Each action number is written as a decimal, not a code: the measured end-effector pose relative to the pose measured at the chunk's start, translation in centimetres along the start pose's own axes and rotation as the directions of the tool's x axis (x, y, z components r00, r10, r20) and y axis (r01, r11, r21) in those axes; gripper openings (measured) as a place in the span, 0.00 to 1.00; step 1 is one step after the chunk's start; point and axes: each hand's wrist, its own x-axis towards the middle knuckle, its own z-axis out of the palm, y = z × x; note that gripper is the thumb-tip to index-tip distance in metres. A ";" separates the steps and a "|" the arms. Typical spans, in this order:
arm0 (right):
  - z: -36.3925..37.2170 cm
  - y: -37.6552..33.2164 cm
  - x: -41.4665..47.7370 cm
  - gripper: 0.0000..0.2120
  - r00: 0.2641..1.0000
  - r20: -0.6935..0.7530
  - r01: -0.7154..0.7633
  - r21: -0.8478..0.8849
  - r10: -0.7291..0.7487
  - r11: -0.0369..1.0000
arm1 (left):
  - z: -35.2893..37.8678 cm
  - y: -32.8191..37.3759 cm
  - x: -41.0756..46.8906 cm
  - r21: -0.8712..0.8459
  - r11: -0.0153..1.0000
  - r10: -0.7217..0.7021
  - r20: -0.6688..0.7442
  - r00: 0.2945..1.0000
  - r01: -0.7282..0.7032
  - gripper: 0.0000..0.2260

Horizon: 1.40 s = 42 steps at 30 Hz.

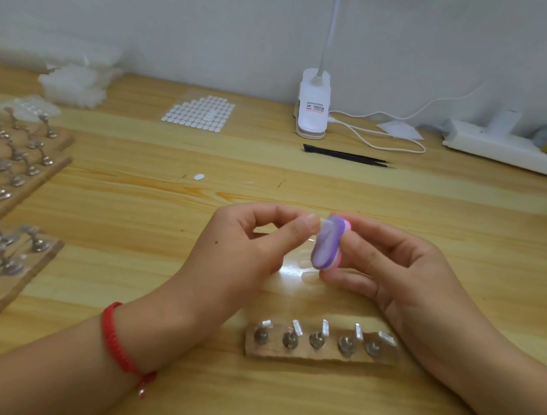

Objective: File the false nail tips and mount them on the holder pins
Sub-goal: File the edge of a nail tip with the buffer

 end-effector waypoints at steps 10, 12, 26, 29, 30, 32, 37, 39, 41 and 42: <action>-0.3 0.0 0.2 0.15 0.998 -0.060 -0.025 0.123 0.032 0.992 | 0.2 0.3 -0.2 0.026 1.000 -0.004 0.030 1.000 0.003 0.11; -0.4 -0.1 0.2 0.15 0.997 -0.061 -0.028 0.143 0.037 0.989 | 0.1 0.2 -0.1 0.014 1.000 -0.016 0.004 1.000 0.016 0.12; -0.3 -0.1 0.1 0.17 0.997 -0.080 -0.010 0.123 0.020 0.992 | -0.1 0.1 0.1 0.013 1.000 -0.021 0.038 0.999 0.021 0.09; 0.0 -0.1 -0.2 0.14 1.000 0.010 0.007 0.007 -0.007 1.000 | -0.2 -0.1 0.2 0.000 0.999 -0.035 0.020 0.999 0.035 0.07; 0.1 0.0 -0.3 0.14 1.000 0.014 0.012 -0.001 -0.012 1.000 | -0.2 -0.1 0.2 0.001 1.000 -0.027 0.028 0.999 0.027 0.08; -0.2 0.0 -0.1 0.15 0.999 -0.044 0.018 0.048 -0.016 0.999 | -0.2 0.0 0.1 0.005 1.000 -0.015 0.052 0.999 0.015 0.09; 0.0 -0.1 -0.1 0.15 1.000 0.023 0.001 -0.007 -0.001 1.000 | -0.4 -0.2 0.2 -0.005 0.999 -0.036 0.057 0.998 0.036 0.07; -0.2 0.0 0.0 0.17 1.000 -0.020 -0.001 0.039 0.002 0.999 | -0.4 -0.3 0.2 0.016 1.000 -0.019 0.080 0.997 0.017 0.07; -0.3 -0.1 0.0 0.16 1.000 -0.022 -0.010 0.061 0.011 0.998 | -0.2 -0.3 0.1 0.022 1.000 -0.009 0.083 0.997 0.007 0.07; -0.3 -0.1 0.0 0.15 1.000 0.012 -0.016 0.035 0.016 0.999 | -0.2 -0.3 0.1 0.013 1.000 -0.015 0.067 0.998 0.014 0.08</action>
